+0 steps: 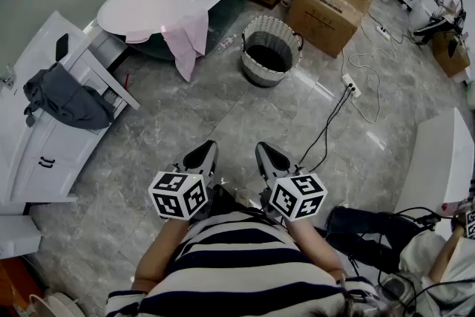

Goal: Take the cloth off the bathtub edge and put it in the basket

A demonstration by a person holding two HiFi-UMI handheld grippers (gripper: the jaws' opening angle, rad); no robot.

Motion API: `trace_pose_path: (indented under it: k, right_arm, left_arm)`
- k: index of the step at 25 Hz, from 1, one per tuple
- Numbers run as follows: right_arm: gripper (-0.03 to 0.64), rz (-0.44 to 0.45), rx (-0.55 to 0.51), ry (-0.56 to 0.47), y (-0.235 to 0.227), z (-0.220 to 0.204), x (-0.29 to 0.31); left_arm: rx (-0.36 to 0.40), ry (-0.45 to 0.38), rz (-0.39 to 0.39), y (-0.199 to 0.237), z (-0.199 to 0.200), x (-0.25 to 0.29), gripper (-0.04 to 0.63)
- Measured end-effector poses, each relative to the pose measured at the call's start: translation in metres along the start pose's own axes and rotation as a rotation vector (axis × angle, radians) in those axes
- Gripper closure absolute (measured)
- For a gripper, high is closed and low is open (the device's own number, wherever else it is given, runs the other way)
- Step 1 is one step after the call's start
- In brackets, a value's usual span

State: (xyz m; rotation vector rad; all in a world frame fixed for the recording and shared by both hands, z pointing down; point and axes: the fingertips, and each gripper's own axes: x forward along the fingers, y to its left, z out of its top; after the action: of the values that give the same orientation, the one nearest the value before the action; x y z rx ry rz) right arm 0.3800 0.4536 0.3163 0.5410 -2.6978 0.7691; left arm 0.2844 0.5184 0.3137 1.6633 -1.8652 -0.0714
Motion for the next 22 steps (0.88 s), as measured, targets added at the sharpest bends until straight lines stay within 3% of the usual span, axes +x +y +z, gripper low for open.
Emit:
trace_pose_path:
  k: [12,22]
  right_arm:
    - [0.591,0.039,0.000,0.002,-0.028,0.015,0.005]
    - [0.591,0.093,0.011,0.073,-0.040,0.005,0.020]
  left_arm:
    - [-0.001,-0.021,0.032,-0.013,0.007,0.026,0.560]
    - [-0.033,-0.006,0.093,-0.008,-0.005,0.032,0.560]
